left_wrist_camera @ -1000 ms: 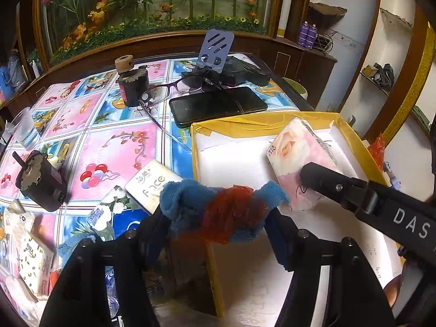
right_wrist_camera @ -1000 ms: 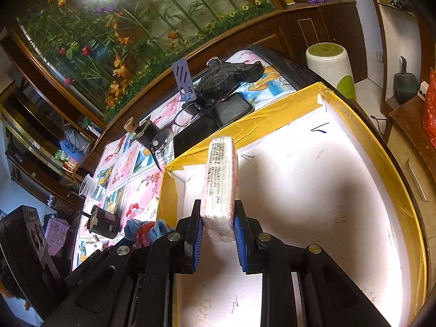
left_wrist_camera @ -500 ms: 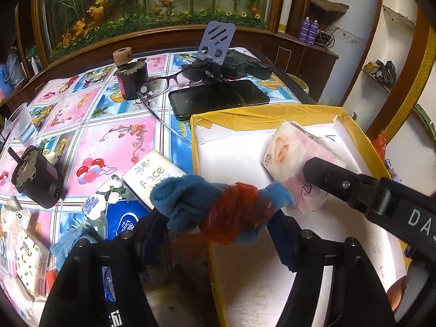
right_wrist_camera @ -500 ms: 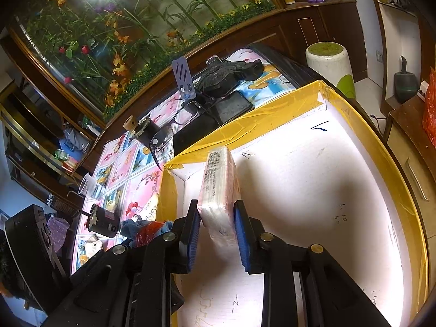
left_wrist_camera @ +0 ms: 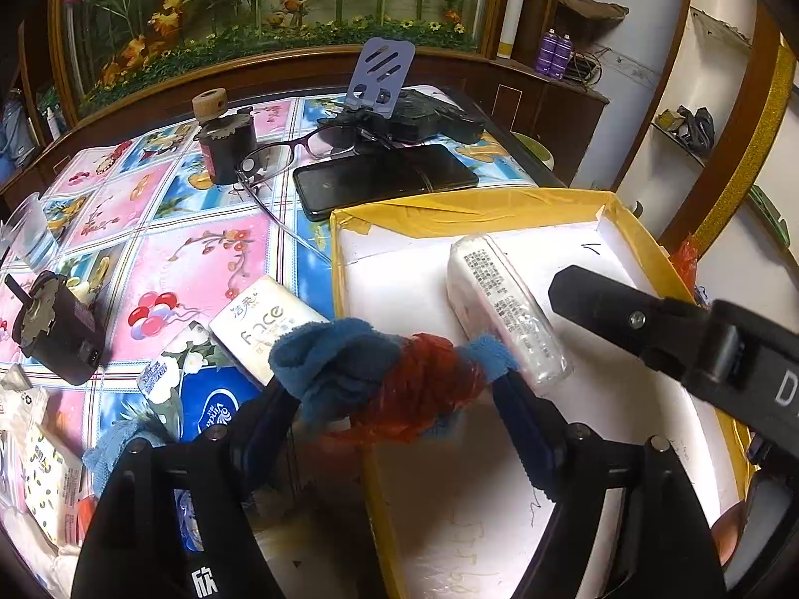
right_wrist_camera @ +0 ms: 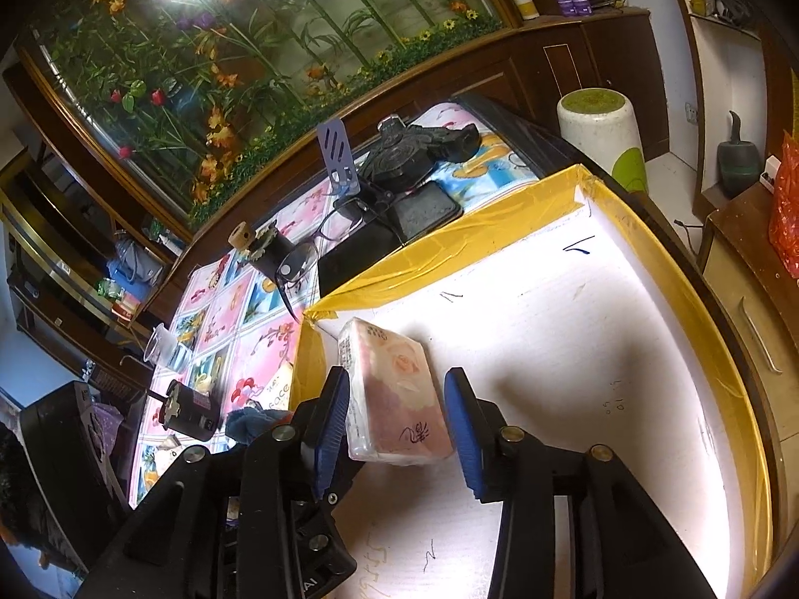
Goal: Organize soft objects
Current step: 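Carry the tissue pack in the right tool and towel in the left tool over the yellow box, then lower and release the tissue pack from the right tool while the left tool releases the towel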
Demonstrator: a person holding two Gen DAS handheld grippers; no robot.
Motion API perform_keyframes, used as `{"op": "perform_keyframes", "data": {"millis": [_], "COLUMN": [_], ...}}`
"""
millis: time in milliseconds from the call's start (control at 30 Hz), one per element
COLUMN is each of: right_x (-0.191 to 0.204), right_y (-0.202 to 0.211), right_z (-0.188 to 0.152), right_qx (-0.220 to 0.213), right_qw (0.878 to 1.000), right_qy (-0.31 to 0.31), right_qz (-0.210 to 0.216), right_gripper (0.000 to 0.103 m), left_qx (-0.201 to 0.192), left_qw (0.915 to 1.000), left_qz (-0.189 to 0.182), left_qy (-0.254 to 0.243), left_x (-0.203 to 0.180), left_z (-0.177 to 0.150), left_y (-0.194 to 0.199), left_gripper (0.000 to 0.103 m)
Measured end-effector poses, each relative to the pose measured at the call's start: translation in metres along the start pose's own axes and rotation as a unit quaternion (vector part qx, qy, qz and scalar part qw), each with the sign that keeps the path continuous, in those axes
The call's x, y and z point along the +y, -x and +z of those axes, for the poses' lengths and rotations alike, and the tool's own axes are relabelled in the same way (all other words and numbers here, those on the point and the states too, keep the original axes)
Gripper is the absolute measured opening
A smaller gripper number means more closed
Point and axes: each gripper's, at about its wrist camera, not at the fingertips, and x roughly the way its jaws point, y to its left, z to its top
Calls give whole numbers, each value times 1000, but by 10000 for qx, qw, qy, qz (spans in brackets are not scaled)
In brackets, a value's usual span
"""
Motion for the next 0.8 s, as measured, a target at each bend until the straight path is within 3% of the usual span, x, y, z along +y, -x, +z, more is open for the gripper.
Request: {"op": "perform_keyframes", "data": {"millis": [433, 800], "right_x": [0, 0], "right_y": [4, 12], "right_z": [1, 2], "right_qx": [-54, -221], "right_qw": [10000, 9998], "right_qy": [2, -34], "right_qz": [25, 9], "right_gripper": [43, 43], "left_qx": [177, 7], "left_qw": [9993, 9991], "left_qz": [11, -252], "left_qy": [331, -335], "left_x": [16, -14], "left_z": [2, -5], "left_y": [-5, 4], "left_gripper": [88, 88]}}
